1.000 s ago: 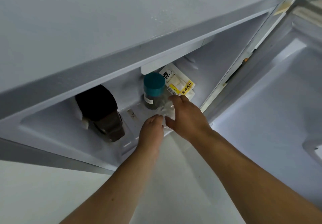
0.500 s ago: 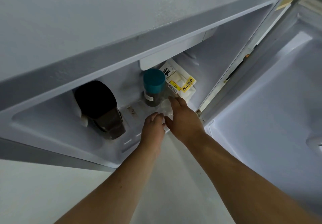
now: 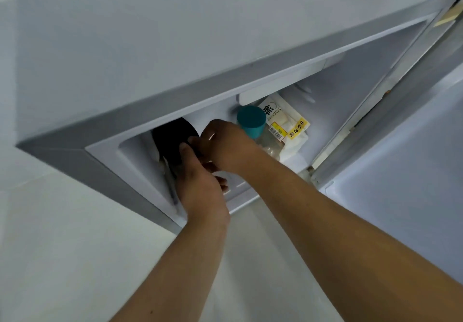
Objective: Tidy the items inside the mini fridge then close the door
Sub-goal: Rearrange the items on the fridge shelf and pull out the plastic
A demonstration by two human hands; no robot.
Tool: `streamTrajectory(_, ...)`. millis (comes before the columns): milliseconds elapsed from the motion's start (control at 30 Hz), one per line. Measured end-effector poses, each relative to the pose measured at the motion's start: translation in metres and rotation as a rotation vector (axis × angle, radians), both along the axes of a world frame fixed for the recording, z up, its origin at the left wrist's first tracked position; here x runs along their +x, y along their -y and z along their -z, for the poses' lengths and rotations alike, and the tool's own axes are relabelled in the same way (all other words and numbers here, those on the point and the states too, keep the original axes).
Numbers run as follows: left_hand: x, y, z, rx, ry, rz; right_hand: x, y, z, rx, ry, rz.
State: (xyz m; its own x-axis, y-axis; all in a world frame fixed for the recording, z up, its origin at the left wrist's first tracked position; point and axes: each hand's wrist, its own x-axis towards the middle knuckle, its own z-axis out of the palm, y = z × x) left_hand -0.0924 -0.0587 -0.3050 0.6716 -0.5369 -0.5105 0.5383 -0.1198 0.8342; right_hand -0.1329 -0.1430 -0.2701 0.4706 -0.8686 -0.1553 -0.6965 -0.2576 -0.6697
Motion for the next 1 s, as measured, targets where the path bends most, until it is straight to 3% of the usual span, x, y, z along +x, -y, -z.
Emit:
streamTrajectory(200, 0.004, 0.005, 0.001, 0.078, 0.023, 0.023, -0.003, -0.007, 0.003, 0.032, 0.048, 0.034)
streamTrajectory(367, -0.012, 0.002, -0.006, 0.002, 0.057, 0.145, -0.032, -0.01, 0.0, -0.028, 0.163, 0.134)
streamTrajectory(600, -0.032, 0.02, 0.005, 0.065, 0.019, 0.425, -0.07, 0.014, 0.004, 0.036, -0.006, 0.184)
streamTrajectory(800, -0.014, 0.003, 0.056, 0.183, 0.036, 0.382, -0.05, 0.021, 0.054, 0.082, -0.278, 0.171)
streamTrajectory(1000, -0.008, -0.011, 0.083, 0.158, 0.165, 0.473, -0.033, 0.019, 0.078, 0.07, -0.266, 0.279)
